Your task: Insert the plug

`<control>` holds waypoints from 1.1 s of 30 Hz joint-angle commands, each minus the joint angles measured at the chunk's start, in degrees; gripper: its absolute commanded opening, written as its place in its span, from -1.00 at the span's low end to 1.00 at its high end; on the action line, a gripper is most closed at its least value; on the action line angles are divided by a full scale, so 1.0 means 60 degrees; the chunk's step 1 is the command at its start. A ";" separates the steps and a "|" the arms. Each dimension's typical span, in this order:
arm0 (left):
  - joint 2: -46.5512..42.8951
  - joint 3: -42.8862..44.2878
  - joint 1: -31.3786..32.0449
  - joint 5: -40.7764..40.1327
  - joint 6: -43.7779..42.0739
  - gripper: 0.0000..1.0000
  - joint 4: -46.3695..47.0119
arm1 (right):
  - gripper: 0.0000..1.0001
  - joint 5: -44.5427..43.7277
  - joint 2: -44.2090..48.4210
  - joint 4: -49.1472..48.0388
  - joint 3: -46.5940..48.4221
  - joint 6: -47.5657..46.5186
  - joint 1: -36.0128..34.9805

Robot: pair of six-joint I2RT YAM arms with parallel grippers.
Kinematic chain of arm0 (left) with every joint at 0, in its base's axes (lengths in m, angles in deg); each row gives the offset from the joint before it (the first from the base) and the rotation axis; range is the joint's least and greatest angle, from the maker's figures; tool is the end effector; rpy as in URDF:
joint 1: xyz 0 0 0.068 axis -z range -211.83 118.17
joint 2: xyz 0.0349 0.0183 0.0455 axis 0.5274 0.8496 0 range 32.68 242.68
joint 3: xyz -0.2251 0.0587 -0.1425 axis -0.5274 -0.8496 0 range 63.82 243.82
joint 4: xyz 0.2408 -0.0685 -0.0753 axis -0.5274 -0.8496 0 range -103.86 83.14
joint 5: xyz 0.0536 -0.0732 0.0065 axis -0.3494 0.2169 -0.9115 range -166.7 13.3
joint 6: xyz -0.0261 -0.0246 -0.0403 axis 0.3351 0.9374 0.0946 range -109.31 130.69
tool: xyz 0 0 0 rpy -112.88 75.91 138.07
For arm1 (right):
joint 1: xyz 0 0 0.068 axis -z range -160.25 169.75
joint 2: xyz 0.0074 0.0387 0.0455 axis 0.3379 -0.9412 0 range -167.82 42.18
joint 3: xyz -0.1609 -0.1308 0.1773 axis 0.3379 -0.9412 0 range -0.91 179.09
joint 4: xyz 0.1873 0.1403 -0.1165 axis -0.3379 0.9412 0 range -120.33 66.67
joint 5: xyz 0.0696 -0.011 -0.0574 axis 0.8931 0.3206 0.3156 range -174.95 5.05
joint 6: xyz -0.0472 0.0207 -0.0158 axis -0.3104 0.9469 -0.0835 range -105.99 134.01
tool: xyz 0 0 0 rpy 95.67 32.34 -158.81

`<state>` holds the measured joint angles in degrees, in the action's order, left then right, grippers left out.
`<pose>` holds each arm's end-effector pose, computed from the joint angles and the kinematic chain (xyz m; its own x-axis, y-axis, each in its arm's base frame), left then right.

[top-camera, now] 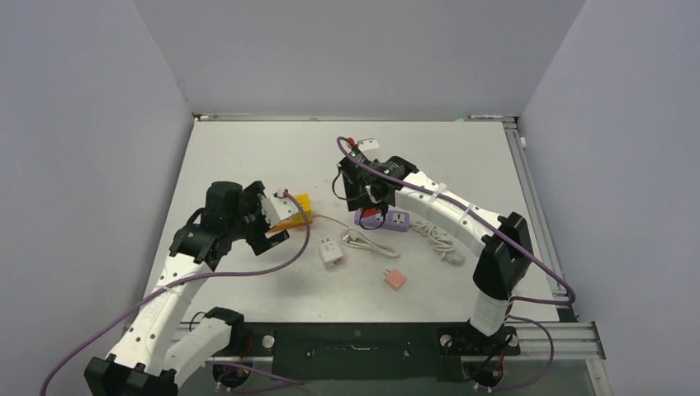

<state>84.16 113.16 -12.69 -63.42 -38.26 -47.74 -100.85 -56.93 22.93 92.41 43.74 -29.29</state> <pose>0.1694 -0.0675 0.2967 -0.0631 0.7988 -0.5983 0.7998 0.3990 0.4484 0.2481 0.2710 0.3164 -0.8026 -0.1968 -0.5631 -0.2716 0.9611 0.0511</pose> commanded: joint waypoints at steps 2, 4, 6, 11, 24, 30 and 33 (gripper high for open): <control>-0.0090 0.0675 -0.0699 0.0323 0.2561 0.92 0.0395 | -0.89 -0.1231 -0.0289 0.1211 0.0348 0.2542 0.0718; -0.0120 0.0569 -0.0947 0.0380 0.2728 0.92 0.0453 | -0.89 -0.1296 -0.0171 0.0989 -0.0138 0.2877 0.0963; -0.0170 0.0456 -0.1300 0.0572 0.2887 0.93 0.0561 | -0.89 -0.1287 -0.0024 0.0781 -0.0614 0.3140 0.1231; 0.0587 0.0448 -0.2412 0.1196 0.3350 0.92 0.0527 | -0.89 -0.1137 0.0259 0.0421 -0.1465 0.3265 0.1708; 0.1656 0.0323 -0.3687 0.1654 0.4844 0.92 0.1698 | -0.89 -0.0957 0.0710 -0.1035 -0.2679 0.3013 0.1958; 0.1494 0.0094 -0.3687 0.1614 0.4834 0.92 0.1730 | -0.89 -0.0955 0.0853 -0.1544 -0.3111 0.2969 0.2037; 0.1468 0.0055 -0.3687 0.1486 0.4855 0.92 0.1727 | -0.89 -0.0932 0.0837 -0.1773 -0.3252 0.2929 0.2077</control>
<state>94.15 113.69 -34.55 -55.16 -10.37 -40.09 -105.25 -54.61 16.39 73.81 61.62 -17.38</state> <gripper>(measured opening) 0.962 0.617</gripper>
